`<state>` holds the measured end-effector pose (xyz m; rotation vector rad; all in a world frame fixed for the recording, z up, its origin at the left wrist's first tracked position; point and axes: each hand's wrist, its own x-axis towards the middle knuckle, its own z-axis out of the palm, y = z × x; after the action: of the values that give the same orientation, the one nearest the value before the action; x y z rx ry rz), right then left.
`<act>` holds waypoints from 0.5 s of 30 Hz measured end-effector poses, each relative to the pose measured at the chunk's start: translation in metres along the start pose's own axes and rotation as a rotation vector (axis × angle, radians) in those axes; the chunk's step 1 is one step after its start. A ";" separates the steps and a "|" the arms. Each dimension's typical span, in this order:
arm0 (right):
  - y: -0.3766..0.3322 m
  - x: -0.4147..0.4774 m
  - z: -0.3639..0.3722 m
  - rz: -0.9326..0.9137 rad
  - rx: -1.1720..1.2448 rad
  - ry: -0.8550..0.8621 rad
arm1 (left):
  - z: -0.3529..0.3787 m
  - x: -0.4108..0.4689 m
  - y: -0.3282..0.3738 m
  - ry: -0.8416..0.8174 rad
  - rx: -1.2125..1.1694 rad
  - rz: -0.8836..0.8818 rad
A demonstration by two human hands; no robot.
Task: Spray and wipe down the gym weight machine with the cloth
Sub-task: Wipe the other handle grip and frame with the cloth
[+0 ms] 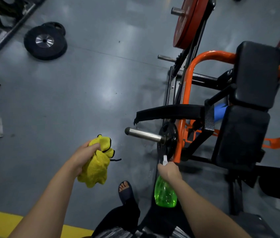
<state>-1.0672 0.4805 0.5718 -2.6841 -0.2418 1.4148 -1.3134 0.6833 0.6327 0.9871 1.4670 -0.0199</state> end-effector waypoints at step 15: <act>-0.055 -0.029 0.024 -0.335 -0.149 -0.015 | -0.017 -0.011 -0.006 0.019 -0.069 0.035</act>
<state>-1.1084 0.5300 0.5900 -2.5825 -0.7858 1.3598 -1.3328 0.6832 0.6420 0.9595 1.4581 0.0654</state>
